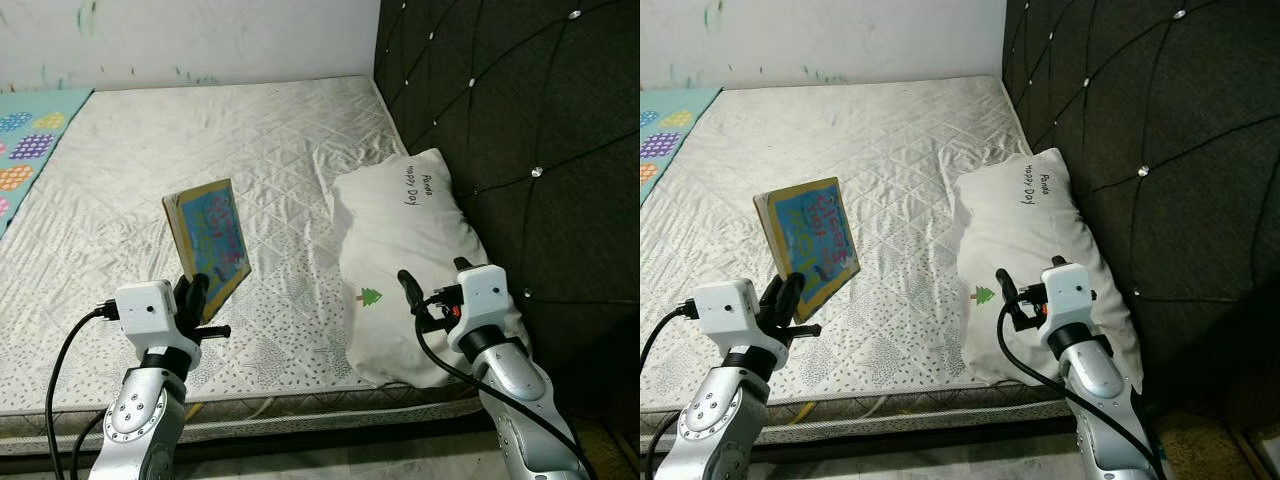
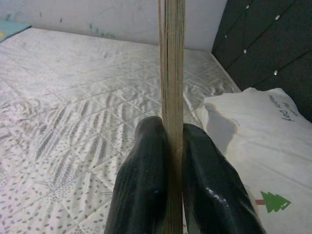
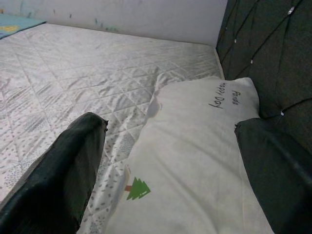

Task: Clean up the room

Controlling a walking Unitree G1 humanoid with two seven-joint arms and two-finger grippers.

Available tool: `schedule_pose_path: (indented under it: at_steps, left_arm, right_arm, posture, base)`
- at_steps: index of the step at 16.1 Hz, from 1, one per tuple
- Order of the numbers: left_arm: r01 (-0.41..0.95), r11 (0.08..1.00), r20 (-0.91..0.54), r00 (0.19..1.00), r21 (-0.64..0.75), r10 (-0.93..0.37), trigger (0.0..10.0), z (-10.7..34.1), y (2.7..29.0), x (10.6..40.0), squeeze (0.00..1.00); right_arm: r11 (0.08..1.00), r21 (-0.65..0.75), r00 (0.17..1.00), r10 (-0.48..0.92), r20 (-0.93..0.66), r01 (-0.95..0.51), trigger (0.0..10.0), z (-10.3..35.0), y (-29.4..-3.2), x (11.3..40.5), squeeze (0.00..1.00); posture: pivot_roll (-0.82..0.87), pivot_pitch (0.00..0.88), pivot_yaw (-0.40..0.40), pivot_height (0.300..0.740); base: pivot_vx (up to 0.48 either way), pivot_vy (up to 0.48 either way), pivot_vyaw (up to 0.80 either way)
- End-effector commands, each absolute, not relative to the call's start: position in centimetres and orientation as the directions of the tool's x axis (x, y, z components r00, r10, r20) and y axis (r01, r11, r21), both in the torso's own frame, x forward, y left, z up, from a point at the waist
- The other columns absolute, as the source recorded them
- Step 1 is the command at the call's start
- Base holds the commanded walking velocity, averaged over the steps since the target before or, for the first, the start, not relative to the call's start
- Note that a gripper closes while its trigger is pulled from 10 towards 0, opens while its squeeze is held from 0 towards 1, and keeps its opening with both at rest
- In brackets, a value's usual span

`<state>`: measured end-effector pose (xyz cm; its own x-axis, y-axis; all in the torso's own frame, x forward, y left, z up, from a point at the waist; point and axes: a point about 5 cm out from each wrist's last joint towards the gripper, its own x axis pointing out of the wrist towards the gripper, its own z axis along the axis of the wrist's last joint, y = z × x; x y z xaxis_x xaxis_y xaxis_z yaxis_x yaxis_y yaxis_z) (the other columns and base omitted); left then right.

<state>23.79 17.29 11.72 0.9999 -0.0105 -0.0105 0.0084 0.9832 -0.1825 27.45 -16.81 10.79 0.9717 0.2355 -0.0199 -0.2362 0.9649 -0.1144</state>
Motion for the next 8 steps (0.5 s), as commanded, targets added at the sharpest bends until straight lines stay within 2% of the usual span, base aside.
schedule_pose_path:
  at_steps: [1,8]
  left_arm:
    - [0.011,0.985,0.041,0.999,-0.175,-0.004,10.0,12.88,17.34,24.04,0.00]
    - [0.007,0.984,0.037,0.999,-0.176,-0.001,10.0,12.89,17.20,23.99,0.00]
  right_arm:
    - [0.960,-0.120,0.967,0.254,-0.016,-0.254,10.0,10.98,-16.49,27.57,0.00]
    - [0.957,-0.119,0.964,0.265,-0.019,-0.266,10.0,11.05,-16.46,27.43,0.00]
  posture:
    - [-0.13,0.098,0.045,0.736]
    - [-0.13,0.115,0.044,0.645]
  base:
    - [0.000,0.000,0.00]
    - [0.000,0.000,0.00]
